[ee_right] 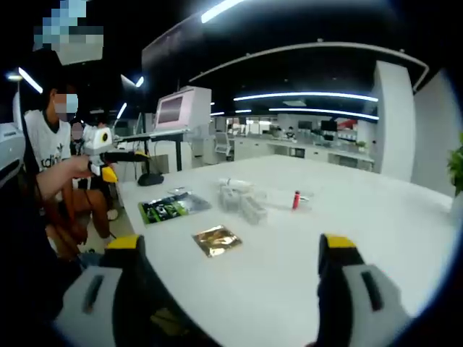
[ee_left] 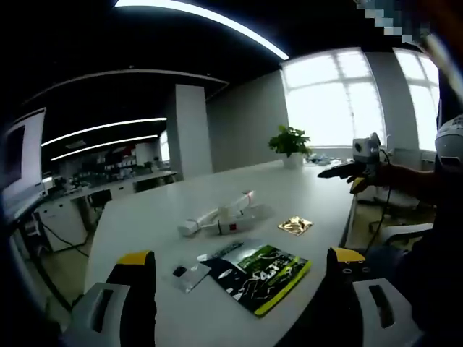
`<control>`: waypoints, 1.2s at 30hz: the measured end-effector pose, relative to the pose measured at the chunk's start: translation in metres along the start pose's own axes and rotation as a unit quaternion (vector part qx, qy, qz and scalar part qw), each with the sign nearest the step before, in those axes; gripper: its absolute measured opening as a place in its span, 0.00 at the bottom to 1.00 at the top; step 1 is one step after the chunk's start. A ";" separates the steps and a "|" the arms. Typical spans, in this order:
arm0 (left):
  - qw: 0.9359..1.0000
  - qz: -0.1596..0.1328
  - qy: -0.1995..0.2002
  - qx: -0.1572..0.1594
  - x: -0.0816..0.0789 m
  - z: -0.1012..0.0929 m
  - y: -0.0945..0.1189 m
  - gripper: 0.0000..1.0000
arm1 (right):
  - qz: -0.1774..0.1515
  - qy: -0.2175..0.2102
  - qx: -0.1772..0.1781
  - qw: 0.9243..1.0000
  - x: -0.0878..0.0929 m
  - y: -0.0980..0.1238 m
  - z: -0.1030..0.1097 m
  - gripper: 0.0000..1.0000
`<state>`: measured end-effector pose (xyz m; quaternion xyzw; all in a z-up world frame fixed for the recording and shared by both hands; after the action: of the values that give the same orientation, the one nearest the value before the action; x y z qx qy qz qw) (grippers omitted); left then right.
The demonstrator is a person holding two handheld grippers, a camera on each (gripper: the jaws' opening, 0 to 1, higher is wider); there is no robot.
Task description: Arrange the skincare products in the storage area until every visible bottle or jar stands upright without overlapping.
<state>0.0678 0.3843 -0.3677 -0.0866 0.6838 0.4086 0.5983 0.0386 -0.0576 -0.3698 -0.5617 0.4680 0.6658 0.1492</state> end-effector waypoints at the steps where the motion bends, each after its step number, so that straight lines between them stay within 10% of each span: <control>1: 1.000 0.003 -0.001 -0.002 0.000 0.000 0.000 1.00 | 0.000 -0.001 0.000 1.000 0.000 0.000 0.000 1.00; 36: 1.000 0.014 0.013 -0.002 0.004 0.002 0.000 1.00 | 0.013 0.002 0.007 1.000 0.004 -0.002 -0.001 1.00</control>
<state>0.0686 0.3871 -0.3708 -0.0835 0.6917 0.4167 0.5839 0.0398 -0.0585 -0.3743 -0.5559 0.4798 0.6635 0.1435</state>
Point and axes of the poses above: the point that each gripper's makers call its tool centre point, and the gripper's own axes: y roughly backward along the fingers, z roughly to its left, x roughly out of its underside, the point moved 10 cm from there along y, roughly backward along the fingers, and after that the axes turned 14 degrees about z, right-handed, at the moved point
